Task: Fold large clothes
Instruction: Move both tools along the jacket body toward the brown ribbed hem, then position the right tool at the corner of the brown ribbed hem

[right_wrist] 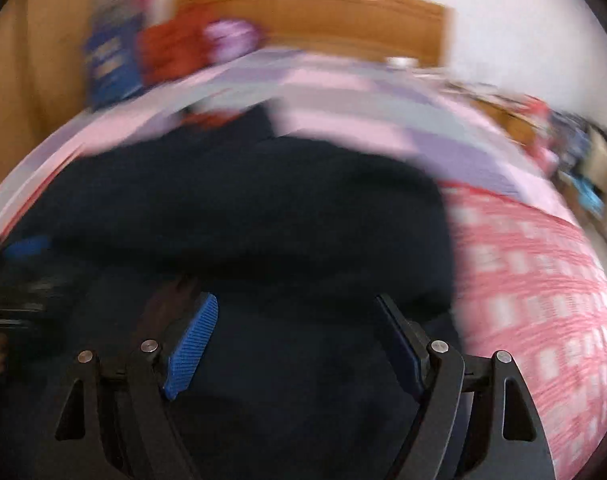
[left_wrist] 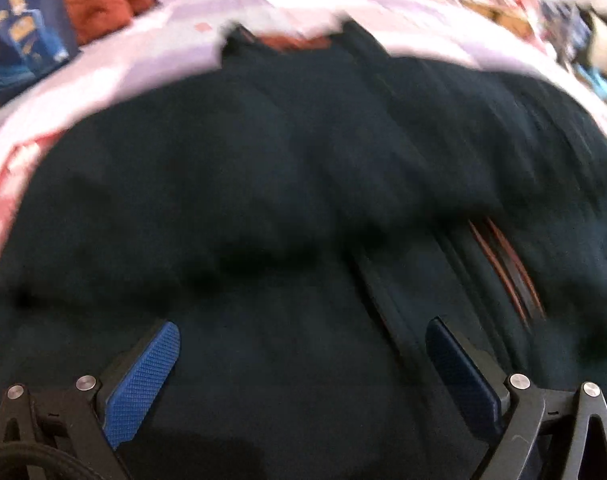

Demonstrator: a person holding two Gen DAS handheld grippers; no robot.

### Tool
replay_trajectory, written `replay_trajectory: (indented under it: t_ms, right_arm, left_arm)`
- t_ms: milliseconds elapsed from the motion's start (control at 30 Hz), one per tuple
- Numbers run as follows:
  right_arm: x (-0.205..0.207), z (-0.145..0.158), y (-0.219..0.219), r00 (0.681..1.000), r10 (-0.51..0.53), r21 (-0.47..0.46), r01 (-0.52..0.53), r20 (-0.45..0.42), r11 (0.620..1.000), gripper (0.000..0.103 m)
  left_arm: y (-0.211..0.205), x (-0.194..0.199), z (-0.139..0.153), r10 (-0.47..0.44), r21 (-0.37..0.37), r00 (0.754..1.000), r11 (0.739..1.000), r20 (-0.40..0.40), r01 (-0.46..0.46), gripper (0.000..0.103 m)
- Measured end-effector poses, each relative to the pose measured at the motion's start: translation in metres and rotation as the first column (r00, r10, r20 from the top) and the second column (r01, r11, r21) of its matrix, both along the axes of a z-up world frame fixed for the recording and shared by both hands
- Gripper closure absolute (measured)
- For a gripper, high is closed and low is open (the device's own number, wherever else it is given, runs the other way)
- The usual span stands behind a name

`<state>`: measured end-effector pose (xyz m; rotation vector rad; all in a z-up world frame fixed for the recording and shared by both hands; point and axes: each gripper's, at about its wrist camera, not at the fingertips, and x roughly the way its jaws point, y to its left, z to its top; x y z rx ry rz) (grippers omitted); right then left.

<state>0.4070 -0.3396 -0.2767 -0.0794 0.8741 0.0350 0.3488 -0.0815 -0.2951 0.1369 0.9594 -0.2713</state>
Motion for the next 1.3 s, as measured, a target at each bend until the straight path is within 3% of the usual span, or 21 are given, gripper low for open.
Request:
replay_trajectory:
  t_ms: [67,133,267,367,467,533,600,700,767,800,967,1200,1300]
  right_arm:
    - [-0.022,-0.023,0.047,0.99,0.116,-0.045,-0.119,-0.078,0.992,0.021]
    - [-0.034,-0.044,0.056,0.983,0.124,-0.096,-0.137,-0.133,0.986,0.02]
    - [-0.052,-0.048,-0.013,0.988,-0.073,-0.099,0.059,-0.135,0.993,0.02]
    - [-0.076,-0.044,-0.074,0.955,-0.249,-0.19,0.218,-0.159,0.957,0.02]
    - [-0.105,-0.031,-0.093,0.926,-0.328,-0.182,0.296,-0.186,0.938,0.02]
    - [-0.127,-0.019,-0.084,0.942,-0.288,-0.132,0.267,-0.172,0.954,0.02]
    - [-0.147,-0.013,-0.051,0.967,-0.17,-0.085,0.157,-0.189,0.984,0.02]
    - [-0.185,-0.025,-0.016,0.967,-0.091,-0.135,0.059,-0.239,0.989,0.02]
    - [-0.211,-0.028,-0.027,0.965,-0.127,-0.125,0.1,-0.23,0.987,0.02]
    - [-0.224,-0.024,-0.038,0.964,-0.136,-0.048,0.129,-0.229,0.991,0.02]
    - [-0.29,-0.02,-0.069,0.933,-0.237,-0.12,0.212,-0.27,0.97,0.02]
    - [-0.338,-0.007,-0.071,0.942,-0.185,-0.114,0.159,-0.28,0.981,0.02]
    - [-0.359,0.007,-0.054,0.954,-0.14,-0.077,0.124,-0.265,0.989,0.02]
  left_arm:
    - [-0.006,-0.022,-0.013,-0.025,0.034,0.999,0.999,-0.031,0.026,0.001]
    - [0.007,-0.041,-0.014,-0.007,0.031,1.0,1.0,-0.015,0.008,0.0]
    - [0.055,-0.054,-0.017,0.111,0.049,0.992,0.993,-0.06,-0.108,0.0]
    - [0.1,-0.07,-0.018,0.221,0.072,0.97,0.974,-0.098,-0.215,0.0]
    - [0.121,-0.091,-0.018,0.295,0.136,0.948,0.951,-0.122,-0.278,0.0]
    - [0.117,-0.11,-0.016,0.284,0.158,0.95,0.952,-0.13,-0.263,0.0]
    - [0.107,-0.128,-0.017,0.253,0.2,0.957,0.954,-0.138,-0.223,0.0]
    - [0.1,-0.16,-0.016,0.237,0.238,0.963,0.95,-0.128,-0.202,0.001]
    - [0.107,-0.18,-0.013,0.27,0.203,0.953,0.949,-0.14,-0.239,0.0]
    - [0.112,-0.184,-0.011,0.278,0.195,0.949,0.949,-0.149,-0.247,0.0]
    - [0.127,-0.236,-0.002,0.365,0.243,0.918,0.915,-0.153,-0.322,0.0]
    - [0.137,-0.296,0.014,0.478,0.278,0.87,0.858,-0.124,-0.432,0.0]
    - [0.134,-0.31,0.017,0.463,0.288,0.879,0.862,-0.114,-0.417,0.0]
